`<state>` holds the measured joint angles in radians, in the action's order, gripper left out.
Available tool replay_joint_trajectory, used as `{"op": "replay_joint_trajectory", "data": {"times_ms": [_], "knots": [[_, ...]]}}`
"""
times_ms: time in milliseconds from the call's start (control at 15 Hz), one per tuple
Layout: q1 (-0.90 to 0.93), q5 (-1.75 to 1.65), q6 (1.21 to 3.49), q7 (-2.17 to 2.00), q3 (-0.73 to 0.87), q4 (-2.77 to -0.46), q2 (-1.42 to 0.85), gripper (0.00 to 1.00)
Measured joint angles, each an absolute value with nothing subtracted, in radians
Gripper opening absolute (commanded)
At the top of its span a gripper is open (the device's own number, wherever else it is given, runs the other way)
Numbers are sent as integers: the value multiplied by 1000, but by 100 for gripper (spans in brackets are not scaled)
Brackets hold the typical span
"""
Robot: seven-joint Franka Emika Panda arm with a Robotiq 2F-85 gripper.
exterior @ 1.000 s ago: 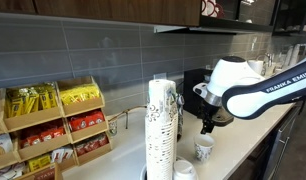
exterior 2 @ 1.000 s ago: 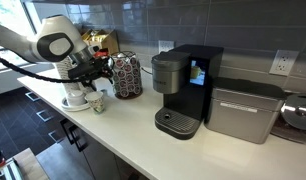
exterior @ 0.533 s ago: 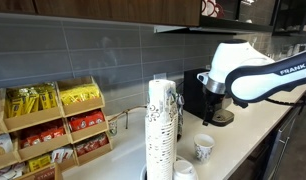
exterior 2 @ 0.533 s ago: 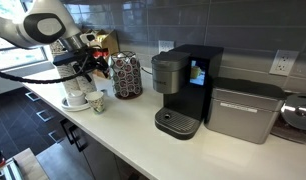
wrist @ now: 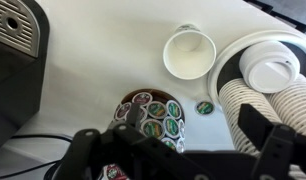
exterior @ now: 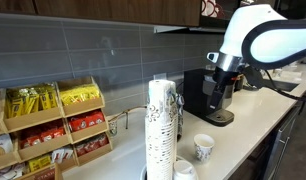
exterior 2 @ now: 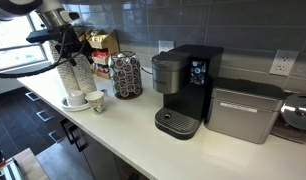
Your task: Put the cup on the table
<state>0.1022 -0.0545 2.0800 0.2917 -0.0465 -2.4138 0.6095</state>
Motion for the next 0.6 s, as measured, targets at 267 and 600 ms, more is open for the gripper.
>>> {"op": "replay_joint_trajectory", "data": {"times_ms": [267,600], "knots": [[107,-54,2034,250,-47,-2402,665,100],[110,-54,2016,228,-48,-2402,693,100]]}}
